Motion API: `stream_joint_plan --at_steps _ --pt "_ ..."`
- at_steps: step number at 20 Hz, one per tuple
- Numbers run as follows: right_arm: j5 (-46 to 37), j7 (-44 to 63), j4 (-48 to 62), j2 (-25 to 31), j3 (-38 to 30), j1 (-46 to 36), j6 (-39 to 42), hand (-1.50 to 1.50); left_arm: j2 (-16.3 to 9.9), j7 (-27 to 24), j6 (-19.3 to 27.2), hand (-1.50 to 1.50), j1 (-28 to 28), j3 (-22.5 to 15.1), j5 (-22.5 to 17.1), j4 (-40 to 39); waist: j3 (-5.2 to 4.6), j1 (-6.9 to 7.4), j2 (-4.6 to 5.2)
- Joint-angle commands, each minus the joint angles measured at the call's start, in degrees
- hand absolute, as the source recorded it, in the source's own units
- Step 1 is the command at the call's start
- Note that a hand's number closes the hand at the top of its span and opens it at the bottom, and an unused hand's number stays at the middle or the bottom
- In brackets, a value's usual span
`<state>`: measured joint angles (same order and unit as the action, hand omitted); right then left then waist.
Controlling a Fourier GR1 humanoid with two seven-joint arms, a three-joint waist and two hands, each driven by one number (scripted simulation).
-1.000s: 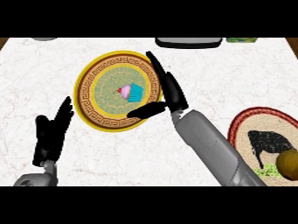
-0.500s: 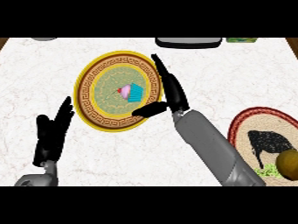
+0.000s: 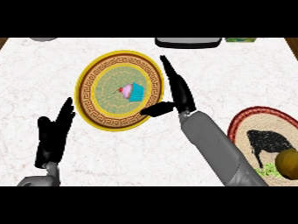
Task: Pick the cupcake from the placemat and place it in the plate
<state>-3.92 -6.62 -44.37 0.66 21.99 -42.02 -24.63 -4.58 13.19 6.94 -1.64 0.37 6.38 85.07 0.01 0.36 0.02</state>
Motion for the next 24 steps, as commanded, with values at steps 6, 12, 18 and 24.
stream_joint_plan --at_steps 6,12,18,24 --pt "-3.45 -4.42 4.26 0.98 -7.45 1.49 1.75 -1.5 0.5 3.06 0.72 0.0 -4.72 0.69 0.7 -2.07 0.0 -0.04 0.08" --pt "-3.93 -6.82 3.89 3.07 -12.56 1.49 3.85 -1.5 -0.89 1.17 -1.11 0.0 -1.27 1.58 -0.01 -0.08 0.0 -0.01 0.04" --pt "-5.3 -9.45 6.42 4.9 -16.22 2.89 2.14 -1.5 -0.05 -0.5 -0.88 0.0 0.29 0.24 1.12 -0.42 0.01 0.16 0.1" --pt "-7.24 -10.24 2.5 5.81 -17.56 7.55 3.22 -1.5 -0.03 2.7 -1.03 0.0 0.15 0.08 1.22 3.64 0.01 -0.03 0.01"
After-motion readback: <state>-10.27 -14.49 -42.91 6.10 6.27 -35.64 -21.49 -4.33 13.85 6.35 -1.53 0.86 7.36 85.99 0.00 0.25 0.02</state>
